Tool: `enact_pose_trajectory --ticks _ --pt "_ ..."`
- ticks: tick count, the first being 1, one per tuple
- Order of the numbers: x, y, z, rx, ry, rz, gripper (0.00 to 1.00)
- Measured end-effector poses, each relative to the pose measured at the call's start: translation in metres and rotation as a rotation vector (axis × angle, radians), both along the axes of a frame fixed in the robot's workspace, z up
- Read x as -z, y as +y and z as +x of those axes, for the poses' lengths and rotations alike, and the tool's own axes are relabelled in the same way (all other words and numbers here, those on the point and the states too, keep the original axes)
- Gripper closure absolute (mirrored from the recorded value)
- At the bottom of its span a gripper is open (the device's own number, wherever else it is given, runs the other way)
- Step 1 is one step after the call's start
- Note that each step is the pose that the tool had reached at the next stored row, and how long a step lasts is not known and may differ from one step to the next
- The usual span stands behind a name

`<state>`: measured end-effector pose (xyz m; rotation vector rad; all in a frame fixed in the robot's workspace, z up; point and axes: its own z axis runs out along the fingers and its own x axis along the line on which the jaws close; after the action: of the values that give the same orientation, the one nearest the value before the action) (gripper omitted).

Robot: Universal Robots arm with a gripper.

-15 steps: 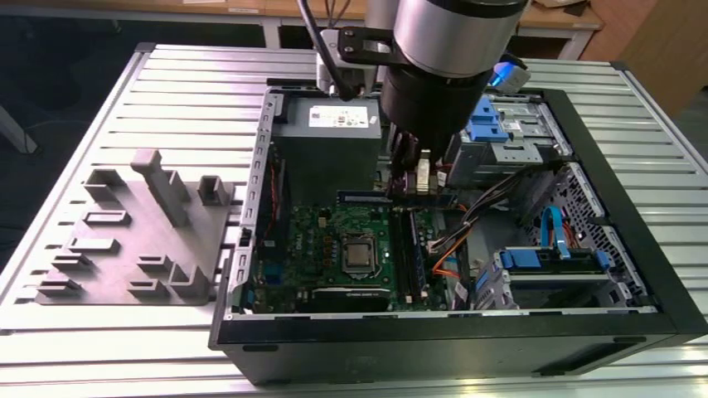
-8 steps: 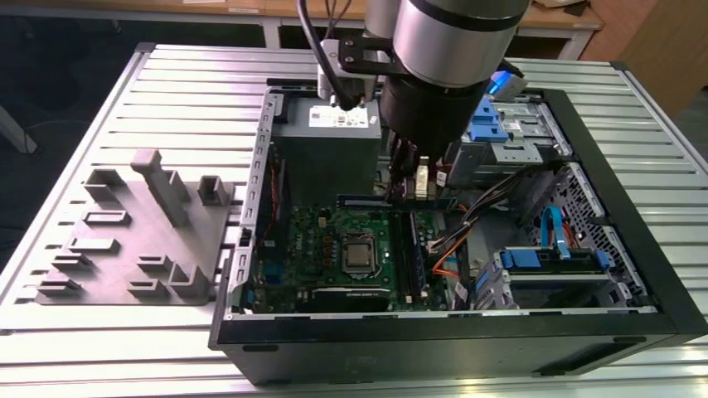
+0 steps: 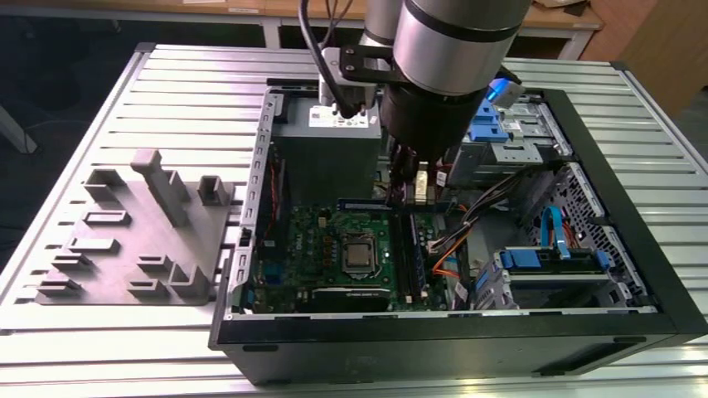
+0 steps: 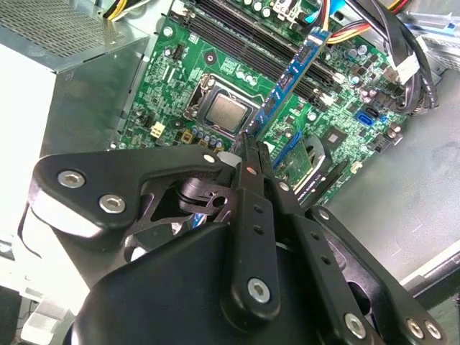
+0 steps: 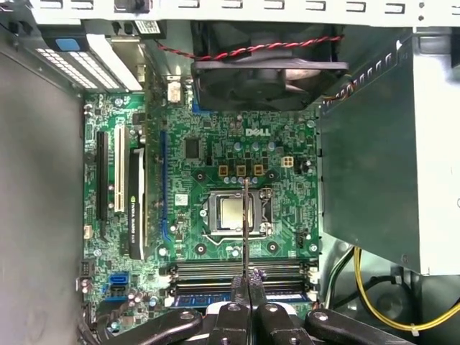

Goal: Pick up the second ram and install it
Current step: 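Pick up the second ram and move it above second insertion slot, then insert the second ram into the second slot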

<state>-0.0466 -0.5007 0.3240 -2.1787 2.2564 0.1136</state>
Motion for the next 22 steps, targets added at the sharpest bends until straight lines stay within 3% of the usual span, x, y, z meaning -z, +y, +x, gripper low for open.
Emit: enact_pose_trajectory --ticks 22 --pt "0.0042 0.0006 0.0003 0.02 0.0007 0.0015 0.92"
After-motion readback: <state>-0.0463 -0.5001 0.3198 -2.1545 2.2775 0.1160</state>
